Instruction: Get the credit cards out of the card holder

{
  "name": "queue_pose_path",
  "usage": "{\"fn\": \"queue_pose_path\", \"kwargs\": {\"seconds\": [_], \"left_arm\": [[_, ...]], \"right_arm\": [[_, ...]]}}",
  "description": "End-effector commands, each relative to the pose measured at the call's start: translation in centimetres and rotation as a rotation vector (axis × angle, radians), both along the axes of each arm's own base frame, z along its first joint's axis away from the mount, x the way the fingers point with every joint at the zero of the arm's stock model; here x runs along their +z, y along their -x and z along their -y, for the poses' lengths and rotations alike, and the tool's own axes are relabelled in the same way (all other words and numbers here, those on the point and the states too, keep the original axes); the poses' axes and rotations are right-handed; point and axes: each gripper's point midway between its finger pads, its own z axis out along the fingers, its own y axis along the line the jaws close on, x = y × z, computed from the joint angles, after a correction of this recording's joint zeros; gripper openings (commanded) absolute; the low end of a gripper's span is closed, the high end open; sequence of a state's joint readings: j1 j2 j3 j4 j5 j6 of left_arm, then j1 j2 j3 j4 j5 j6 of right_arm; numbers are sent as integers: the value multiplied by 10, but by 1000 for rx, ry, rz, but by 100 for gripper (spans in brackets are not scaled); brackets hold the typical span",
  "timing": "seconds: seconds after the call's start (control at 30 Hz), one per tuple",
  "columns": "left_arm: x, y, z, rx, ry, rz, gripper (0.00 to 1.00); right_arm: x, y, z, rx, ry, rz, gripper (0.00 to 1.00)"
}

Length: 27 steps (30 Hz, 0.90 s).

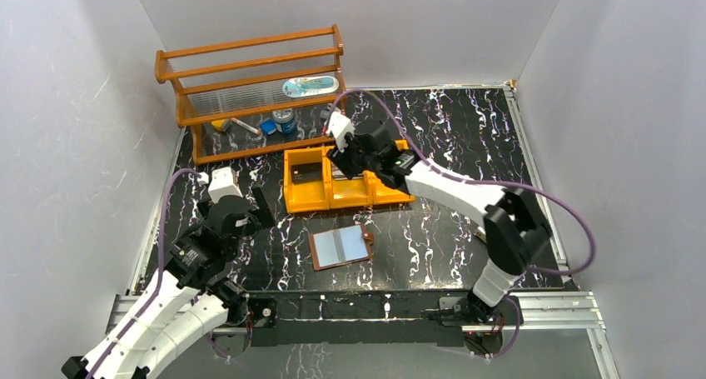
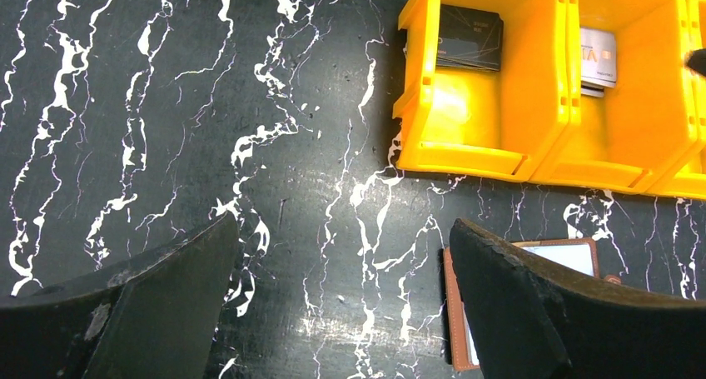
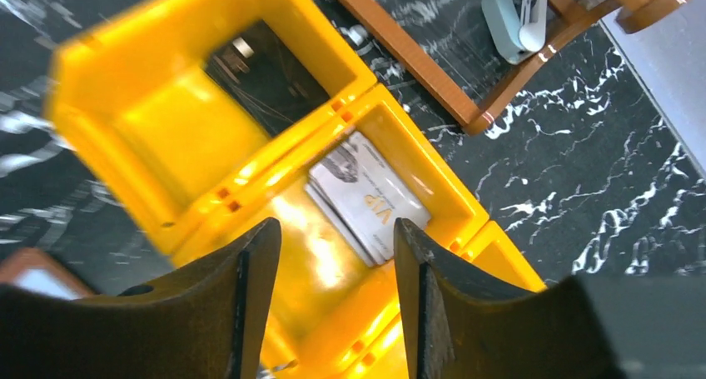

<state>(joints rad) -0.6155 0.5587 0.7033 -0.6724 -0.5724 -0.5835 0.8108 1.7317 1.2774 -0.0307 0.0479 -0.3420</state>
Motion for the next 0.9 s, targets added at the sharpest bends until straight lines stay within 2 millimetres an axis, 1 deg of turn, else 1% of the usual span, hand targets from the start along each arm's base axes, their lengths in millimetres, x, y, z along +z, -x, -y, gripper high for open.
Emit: {"fn": "queue_pose_path", "kwargs": {"seconds": [0.0,0.07,0.13,0.2,0.23,0.4,0.53,0.6,0.7,0.8,0.87], "left_arm": [[9,-1,-4,17,-9,13,98],[9,-2,-4,21,-11,13,98],[9,-2,-5,24,-11,14,98],[10,-2,-6,30,-13,15,98],[9,-2,-7,36,-14,15,98],[7,-1,-9,52,-20,10,98],[2,-3,-7,45,-34,-11,98],[-4,-3,-2,19,-40,-36,98],[-15,-6,12,-46,-41,-91,98],[-26,-7,8,-16,-67,-162,98],[-33,-9,12,-34,-47,-190,98]], "right_arm": [[44,34,-7,-124,-337,-228,62],[38,52,-6,-186,-392,-389,61],[24,68,0,-267,-400,-531,61],[14,84,0,-308,-423,-639,61],[9,90,1,-333,-432,-660,60],[-14,110,16,-508,-397,-597,63],[-20,120,24,-605,-359,-556,63],[-22,125,25,-628,-345,-541,63],[-28,133,23,-657,-328,-532,64],[-36,140,22,-672,-320,-548,64],[-39,144,20,-674,-321,-565,64]]}}
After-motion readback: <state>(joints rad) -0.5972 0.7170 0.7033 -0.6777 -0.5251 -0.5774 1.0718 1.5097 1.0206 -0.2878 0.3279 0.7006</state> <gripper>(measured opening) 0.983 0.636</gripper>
